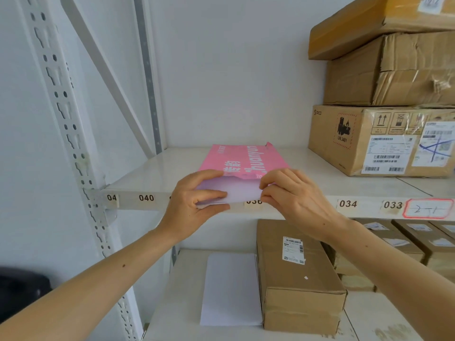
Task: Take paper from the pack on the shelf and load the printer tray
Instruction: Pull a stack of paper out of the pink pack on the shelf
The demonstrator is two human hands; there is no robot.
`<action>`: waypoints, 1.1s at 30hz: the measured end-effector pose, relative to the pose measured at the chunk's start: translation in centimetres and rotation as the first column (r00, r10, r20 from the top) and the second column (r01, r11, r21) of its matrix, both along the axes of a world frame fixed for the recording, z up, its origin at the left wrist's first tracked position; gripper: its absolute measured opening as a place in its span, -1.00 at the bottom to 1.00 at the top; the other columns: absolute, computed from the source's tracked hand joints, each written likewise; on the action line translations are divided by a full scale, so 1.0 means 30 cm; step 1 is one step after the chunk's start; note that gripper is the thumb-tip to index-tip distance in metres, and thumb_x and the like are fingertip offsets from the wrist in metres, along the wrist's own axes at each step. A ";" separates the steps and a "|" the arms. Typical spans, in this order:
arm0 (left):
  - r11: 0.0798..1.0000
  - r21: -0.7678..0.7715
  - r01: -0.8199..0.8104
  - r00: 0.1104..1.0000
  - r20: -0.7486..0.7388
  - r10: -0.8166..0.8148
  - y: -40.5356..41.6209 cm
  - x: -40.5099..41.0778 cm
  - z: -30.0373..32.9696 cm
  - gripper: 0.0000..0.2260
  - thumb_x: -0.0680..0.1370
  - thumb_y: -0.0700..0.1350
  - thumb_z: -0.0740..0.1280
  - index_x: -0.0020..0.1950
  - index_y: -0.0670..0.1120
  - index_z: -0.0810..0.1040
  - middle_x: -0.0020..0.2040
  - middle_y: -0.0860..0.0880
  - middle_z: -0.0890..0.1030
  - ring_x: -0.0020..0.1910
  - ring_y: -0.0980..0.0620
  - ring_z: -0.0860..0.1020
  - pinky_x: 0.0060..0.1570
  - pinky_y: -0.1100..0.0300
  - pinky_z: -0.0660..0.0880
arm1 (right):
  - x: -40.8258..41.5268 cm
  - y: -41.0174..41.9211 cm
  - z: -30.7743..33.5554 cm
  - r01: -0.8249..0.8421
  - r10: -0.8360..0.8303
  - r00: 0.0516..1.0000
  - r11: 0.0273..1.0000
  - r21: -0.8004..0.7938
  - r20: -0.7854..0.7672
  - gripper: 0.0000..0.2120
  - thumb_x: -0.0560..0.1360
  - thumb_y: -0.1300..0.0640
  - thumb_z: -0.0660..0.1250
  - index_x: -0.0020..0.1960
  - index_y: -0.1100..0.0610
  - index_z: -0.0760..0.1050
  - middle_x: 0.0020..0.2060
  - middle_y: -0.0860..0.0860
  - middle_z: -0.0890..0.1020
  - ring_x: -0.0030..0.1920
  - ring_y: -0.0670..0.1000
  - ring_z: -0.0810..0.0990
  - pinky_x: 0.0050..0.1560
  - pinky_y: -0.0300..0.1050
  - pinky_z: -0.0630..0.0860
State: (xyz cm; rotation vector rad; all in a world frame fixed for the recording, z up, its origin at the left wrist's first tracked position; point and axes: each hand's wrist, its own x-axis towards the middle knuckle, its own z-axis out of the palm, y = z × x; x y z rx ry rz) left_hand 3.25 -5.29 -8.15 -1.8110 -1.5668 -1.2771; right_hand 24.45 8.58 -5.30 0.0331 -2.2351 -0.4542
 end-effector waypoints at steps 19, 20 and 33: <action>0.875 -0.165 0.454 0.069 0.986 0.150 -0.185 0.154 0.028 -0.61 0.59 0.11 0.24 0.29 -0.10 0.53 0.09 -0.07 0.62 0.09 -0.12 0.58 0.11 0.01 0.50 | 0.216 -0.268 -0.113 0.066 -0.048 0.993 0.983 -0.173 0.105 -0.97 0.50 0.30 0.38 -0.11 0.25 0.60 -0.05 0.10 0.65 -0.28 0.10 0.61 -0.20 0.00 0.57; 0.849 -0.185 0.495 0.042 0.981 0.190 -0.189 0.154 0.026 -0.64 0.59 0.05 0.24 0.30 -0.11 0.52 0.11 -0.08 0.63 0.09 -0.13 0.60 0.14 -0.01 0.50 | 0.228 -0.275 -0.116 0.064 -0.044 0.991 0.984 -0.166 0.127 -0.98 0.49 0.31 0.39 -0.11 0.25 0.60 -0.05 0.10 0.65 -0.29 0.11 0.60 -0.22 0.00 0.58; 0.873 -0.369 0.318 0.108 0.929 0.354 -0.179 0.236 0.009 -0.77 0.60 -0.30 0.24 0.24 -0.30 0.48 0.22 -0.24 0.57 0.02 -0.14 0.56 -0.03 -0.03 0.46 | 0.304 -0.271 -0.120 0.166 -0.032 0.974 0.770 -0.616 0.223 -0.46 0.49 -0.25 0.21 0.34 0.06 0.39 0.33 -0.05 0.41 0.26 -0.05 0.41 0.26 -0.09 0.31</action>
